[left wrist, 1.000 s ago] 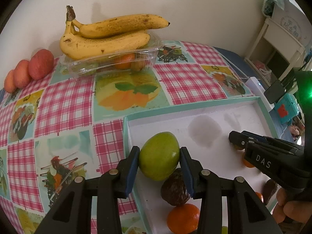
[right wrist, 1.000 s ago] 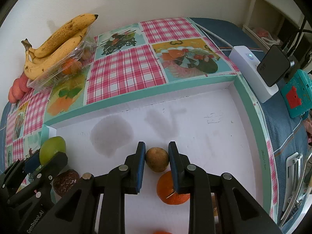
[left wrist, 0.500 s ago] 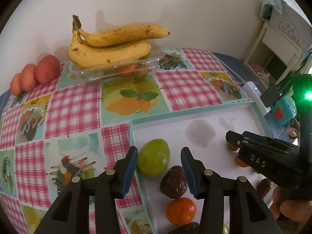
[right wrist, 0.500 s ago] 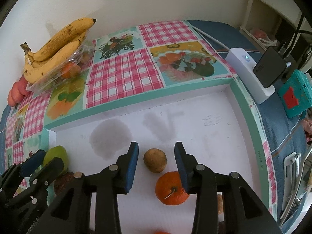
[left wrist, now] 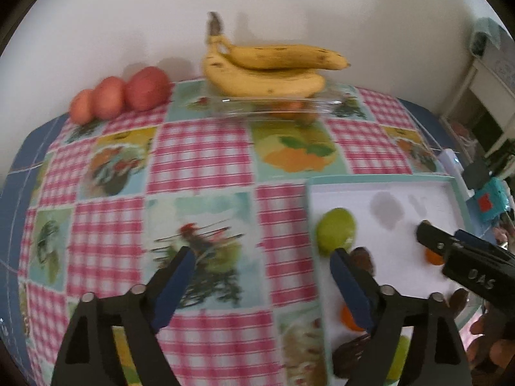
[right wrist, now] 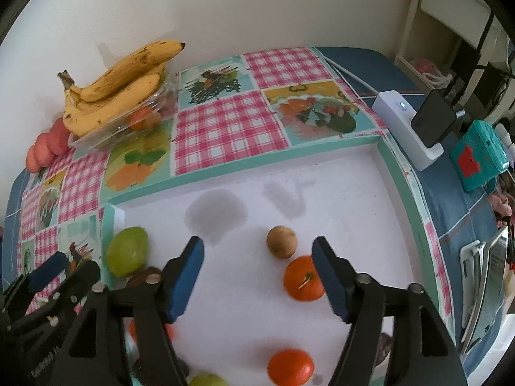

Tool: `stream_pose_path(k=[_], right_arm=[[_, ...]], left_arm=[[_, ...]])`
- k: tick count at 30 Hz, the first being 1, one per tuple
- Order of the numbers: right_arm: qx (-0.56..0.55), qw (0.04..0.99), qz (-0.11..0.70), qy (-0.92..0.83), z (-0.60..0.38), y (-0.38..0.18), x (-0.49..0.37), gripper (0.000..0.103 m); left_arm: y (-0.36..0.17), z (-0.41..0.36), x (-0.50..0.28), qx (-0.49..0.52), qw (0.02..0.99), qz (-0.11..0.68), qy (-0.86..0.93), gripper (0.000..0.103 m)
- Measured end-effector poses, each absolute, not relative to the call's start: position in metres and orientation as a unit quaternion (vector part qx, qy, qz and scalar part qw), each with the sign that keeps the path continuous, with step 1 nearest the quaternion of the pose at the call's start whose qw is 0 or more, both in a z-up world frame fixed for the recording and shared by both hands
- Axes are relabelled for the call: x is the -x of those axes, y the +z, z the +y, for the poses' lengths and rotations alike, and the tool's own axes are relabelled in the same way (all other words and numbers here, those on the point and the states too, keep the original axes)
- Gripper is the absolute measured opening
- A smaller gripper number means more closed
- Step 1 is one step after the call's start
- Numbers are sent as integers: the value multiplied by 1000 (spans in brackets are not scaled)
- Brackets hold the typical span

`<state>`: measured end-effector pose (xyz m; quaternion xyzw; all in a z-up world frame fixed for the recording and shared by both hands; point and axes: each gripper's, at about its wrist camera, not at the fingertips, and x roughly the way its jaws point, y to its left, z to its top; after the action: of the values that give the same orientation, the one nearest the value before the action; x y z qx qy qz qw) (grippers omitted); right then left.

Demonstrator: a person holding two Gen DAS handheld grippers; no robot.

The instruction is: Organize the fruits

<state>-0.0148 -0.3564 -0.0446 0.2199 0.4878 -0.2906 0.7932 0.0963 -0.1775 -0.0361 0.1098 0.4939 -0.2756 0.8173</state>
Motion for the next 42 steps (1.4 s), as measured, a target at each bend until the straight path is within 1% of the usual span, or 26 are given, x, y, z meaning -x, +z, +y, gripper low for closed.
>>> stream_pose_path(k=[2,5,8,14,21,27,34,39,42], right_arm=[[-219,795,487,-288,-350,-42,15,81],[-222,798,486,-281,-343,-40,16,81],[-216,798,487,-281,-334,-41,18,83],[-220,805,480,-269,-312,-36,28,84],[-191,817,479,-258,-283,-23,39,84],[-186,819,486,-241,-259,-22,54,84],[-177,825,484,-232,-235,-14,76,84],[-161,830,483,-228,-219,-7,91,84],[-155,830,484,-228,-211,-6,101,84]], left_arm=[[-36,-165,-99,-103,821,496,-262,100],[-34,-148,-99,-92,830,492,-246,103],[-32,-134,-95,-92,837,486,-235,103],[-24,-113,-84,-102,845,475,-223,103],[-11,-93,-67,-97,846,473,-225,103],[8,-76,-41,-102,860,453,-210,103],[20,-48,-14,-108,866,453,-183,103],[20,-30,8,-145,872,446,-139,103],[17,-23,19,-151,866,456,-136,103]])
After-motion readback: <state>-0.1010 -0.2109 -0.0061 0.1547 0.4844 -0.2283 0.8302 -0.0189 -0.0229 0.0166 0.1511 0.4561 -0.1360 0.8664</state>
